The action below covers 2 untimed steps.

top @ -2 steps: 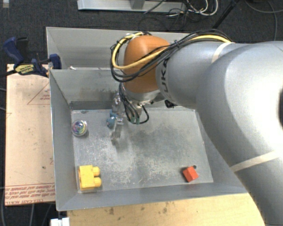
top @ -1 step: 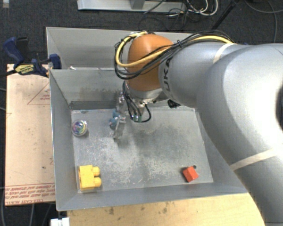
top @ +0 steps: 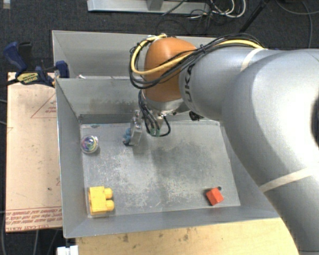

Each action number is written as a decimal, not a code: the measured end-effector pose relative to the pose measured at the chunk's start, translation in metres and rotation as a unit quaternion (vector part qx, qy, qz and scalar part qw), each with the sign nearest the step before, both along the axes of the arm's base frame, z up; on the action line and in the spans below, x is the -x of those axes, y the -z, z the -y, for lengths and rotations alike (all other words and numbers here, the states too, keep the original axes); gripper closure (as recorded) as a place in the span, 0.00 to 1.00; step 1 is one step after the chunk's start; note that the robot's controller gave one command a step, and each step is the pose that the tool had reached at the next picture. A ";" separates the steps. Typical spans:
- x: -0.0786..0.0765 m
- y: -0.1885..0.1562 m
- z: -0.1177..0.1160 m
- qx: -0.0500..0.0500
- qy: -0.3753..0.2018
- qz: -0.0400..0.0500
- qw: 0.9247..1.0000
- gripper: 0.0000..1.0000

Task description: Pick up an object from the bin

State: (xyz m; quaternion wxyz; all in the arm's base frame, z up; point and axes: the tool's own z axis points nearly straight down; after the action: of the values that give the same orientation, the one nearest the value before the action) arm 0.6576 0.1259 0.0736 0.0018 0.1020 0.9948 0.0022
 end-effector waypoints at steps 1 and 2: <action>0.003 -0.083 -0.014 0.000 -0.009 0.003 1.000 1.00; 0.016 -0.162 -0.023 0.000 -0.015 0.004 1.000 1.00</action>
Offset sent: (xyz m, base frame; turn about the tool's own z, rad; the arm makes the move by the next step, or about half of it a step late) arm -0.0049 0.0118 0.0768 -0.0137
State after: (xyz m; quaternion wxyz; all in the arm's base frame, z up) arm 0.6414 0.1489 0.2358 0.0057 0.0872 0.9962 0.0028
